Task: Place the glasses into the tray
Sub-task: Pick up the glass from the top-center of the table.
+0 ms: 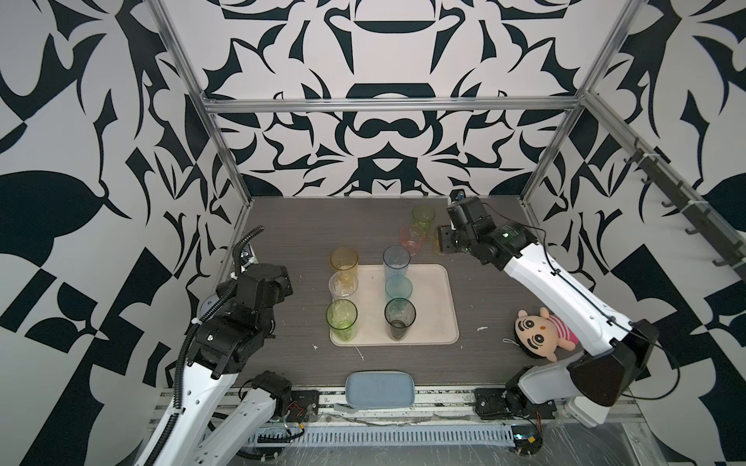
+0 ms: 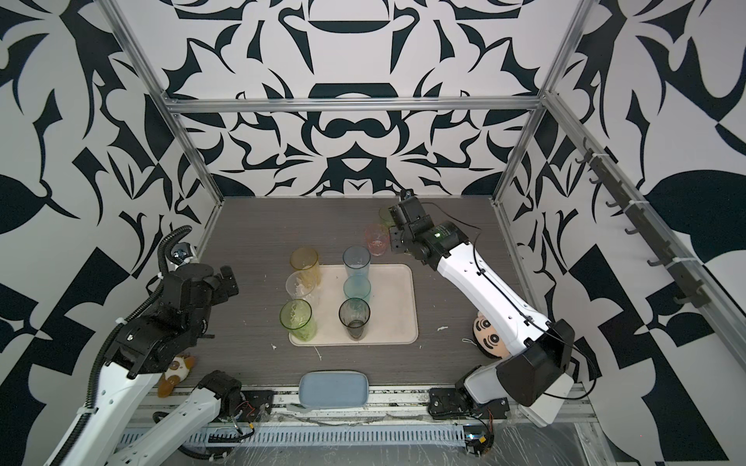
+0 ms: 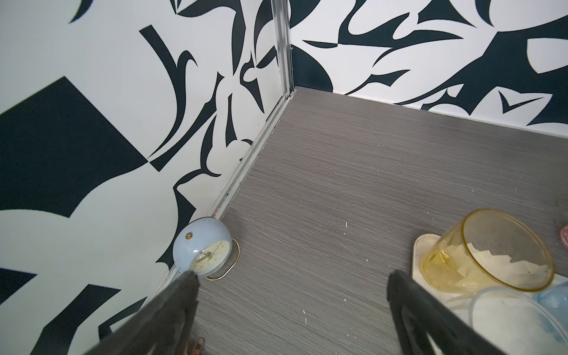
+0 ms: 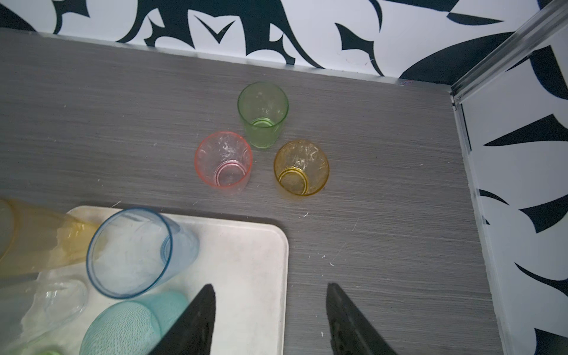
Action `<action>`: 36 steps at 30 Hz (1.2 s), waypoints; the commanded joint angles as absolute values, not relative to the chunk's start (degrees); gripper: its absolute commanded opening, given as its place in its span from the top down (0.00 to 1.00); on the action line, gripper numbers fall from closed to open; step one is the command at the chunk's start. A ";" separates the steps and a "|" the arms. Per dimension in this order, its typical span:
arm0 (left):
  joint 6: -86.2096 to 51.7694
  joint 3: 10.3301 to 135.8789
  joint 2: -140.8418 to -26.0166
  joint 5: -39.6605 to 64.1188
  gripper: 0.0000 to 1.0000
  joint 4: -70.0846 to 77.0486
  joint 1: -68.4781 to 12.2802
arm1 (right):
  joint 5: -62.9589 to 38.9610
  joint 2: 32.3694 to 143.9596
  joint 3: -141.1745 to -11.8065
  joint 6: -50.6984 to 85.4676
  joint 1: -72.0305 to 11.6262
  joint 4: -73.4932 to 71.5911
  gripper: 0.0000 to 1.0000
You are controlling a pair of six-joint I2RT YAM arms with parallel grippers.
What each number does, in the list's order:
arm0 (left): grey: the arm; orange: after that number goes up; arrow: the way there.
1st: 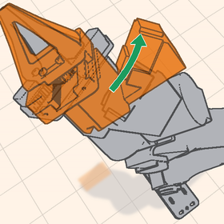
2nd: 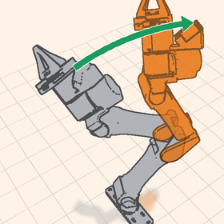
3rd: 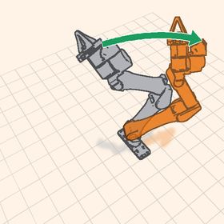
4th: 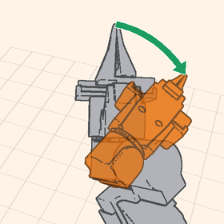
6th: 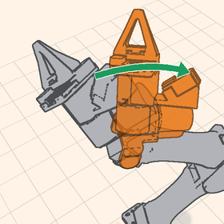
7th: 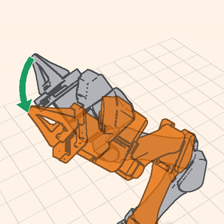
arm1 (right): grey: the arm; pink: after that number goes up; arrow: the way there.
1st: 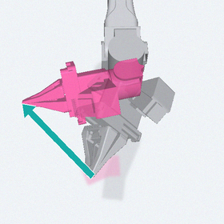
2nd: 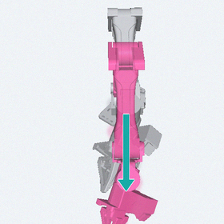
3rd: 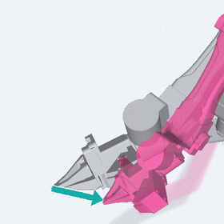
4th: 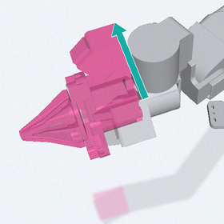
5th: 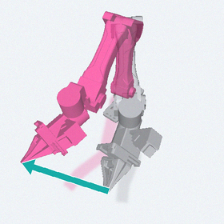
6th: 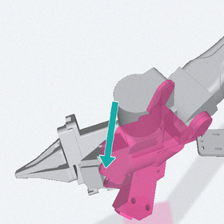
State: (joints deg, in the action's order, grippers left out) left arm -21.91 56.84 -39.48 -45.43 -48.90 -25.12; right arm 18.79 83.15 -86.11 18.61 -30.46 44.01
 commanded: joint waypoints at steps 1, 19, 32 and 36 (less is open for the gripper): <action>-22.89 56.36 -39.24 -46.47 0.01 -48.87 -25.05 | 16.57 84.83 -88.36 17.20 -27.96 38.42 0.34; -22.93 56.30 -38.50 -46.00 0.01 -48.63 -25.02 | 11.76 100.69 -97.88 19.99 -20.70 36.80 0.00; -22.76 56.30 -38.37 -45.68 0.01 -48.69 -25.05 | 9.40 112.42 -108.67 20.08 -18.12 40.21 0.00; -22.76 56.27 -38.26 -45.62 0.01 -48.69 -25.08 | 9.02 115.83 -112.11 19.78 -17.52 41.56 0.00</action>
State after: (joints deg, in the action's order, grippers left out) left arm -22.09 56.82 -38.89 -45.36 -48.84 -25.12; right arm 9.76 115.61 -108.47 19.42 -17.98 39.90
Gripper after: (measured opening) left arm 0.994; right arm 0.996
